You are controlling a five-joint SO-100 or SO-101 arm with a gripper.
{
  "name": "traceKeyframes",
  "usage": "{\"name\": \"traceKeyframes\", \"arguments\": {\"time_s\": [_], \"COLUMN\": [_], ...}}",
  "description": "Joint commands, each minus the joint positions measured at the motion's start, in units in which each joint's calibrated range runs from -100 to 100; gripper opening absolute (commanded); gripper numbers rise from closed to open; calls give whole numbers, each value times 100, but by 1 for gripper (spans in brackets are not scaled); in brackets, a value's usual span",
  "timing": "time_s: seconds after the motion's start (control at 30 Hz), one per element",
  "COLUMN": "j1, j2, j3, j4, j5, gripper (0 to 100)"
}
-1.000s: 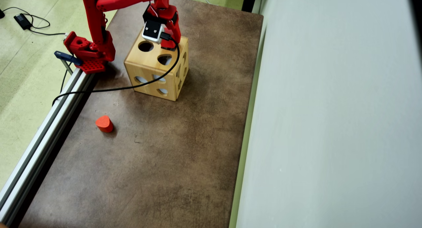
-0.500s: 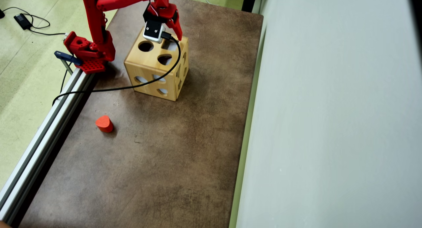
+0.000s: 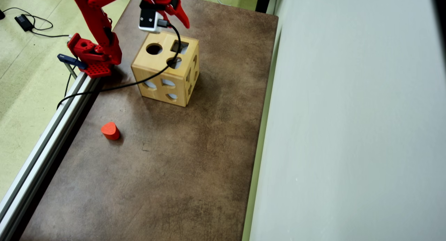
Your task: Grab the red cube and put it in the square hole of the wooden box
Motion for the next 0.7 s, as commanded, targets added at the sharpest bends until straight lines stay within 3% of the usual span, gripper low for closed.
{"name": "traceKeyframes", "arguments": {"time_s": [0.0,0.23,0.33,0.67], "j1": [-31,28,36,65], "j2": [-2125,-5284,-6465,-6626], "j3": [1347,3279,3387,3315], "j4": [1,-7,-15,-7], "j5": [54,1021,1348,1372], "gripper": [23,18,18,18]}}
